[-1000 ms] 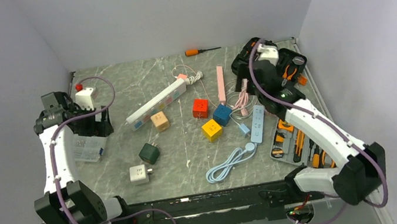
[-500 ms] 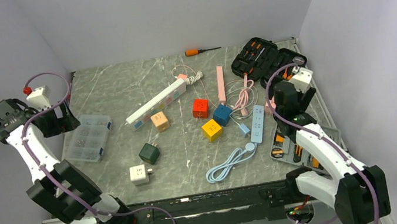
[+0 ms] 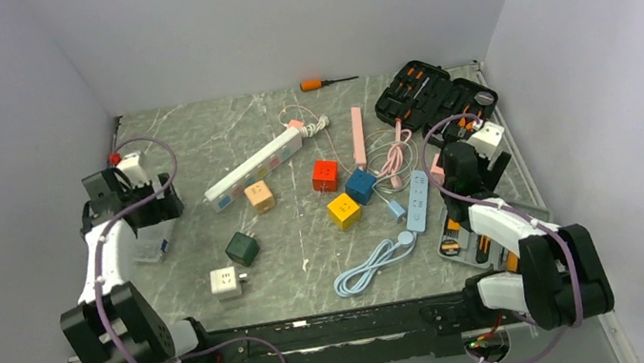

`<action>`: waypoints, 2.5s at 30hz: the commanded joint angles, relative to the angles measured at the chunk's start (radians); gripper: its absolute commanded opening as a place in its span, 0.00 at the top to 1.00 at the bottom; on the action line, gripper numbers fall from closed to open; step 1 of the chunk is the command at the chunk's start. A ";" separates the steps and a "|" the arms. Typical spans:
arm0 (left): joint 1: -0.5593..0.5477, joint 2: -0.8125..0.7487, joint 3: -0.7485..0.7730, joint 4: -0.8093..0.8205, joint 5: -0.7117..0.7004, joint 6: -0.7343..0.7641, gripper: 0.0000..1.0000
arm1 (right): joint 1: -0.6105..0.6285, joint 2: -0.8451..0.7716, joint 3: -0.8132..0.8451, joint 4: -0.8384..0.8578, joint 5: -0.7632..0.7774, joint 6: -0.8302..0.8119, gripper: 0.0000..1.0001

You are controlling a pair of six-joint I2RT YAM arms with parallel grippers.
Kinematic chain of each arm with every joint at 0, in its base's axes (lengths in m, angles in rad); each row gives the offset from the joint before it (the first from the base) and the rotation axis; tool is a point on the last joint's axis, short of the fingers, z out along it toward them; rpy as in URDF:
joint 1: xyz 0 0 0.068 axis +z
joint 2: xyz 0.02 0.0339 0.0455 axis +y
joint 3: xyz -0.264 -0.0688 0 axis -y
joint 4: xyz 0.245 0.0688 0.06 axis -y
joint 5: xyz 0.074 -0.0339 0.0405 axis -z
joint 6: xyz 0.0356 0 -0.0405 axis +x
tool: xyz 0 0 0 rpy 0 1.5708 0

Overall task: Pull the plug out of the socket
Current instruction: Reset both arms

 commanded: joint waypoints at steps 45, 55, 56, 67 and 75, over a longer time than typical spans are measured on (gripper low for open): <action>-0.312 0.051 -0.667 1.496 -0.294 -0.030 0.01 | -0.030 0.300 -0.230 0.842 -0.299 -0.246 0.00; -0.328 0.040 -0.785 1.708 -0.264 0.000 0.01 | -0.058 0.293 -0.229 0.831 -0.325 -0.230 0.00; -0.328 0.039 -0.762 1.675 -0.278 -0.006 0.01 | -0.058 0.294 -0.227 0.827 -0.325 -0.230 0.00; -0.327 0.044 -0.677 1.510 -0.314 -0.023 0.01 | -0.083 0.290 -0.214 0.790 -0.369 -0.206 0.00; -0.326 0.046 -0.673 1.503 -0.318 -0.021 0.01 | -0.082 0.284 -0.230 0.816 -0.366 -0.216 0.00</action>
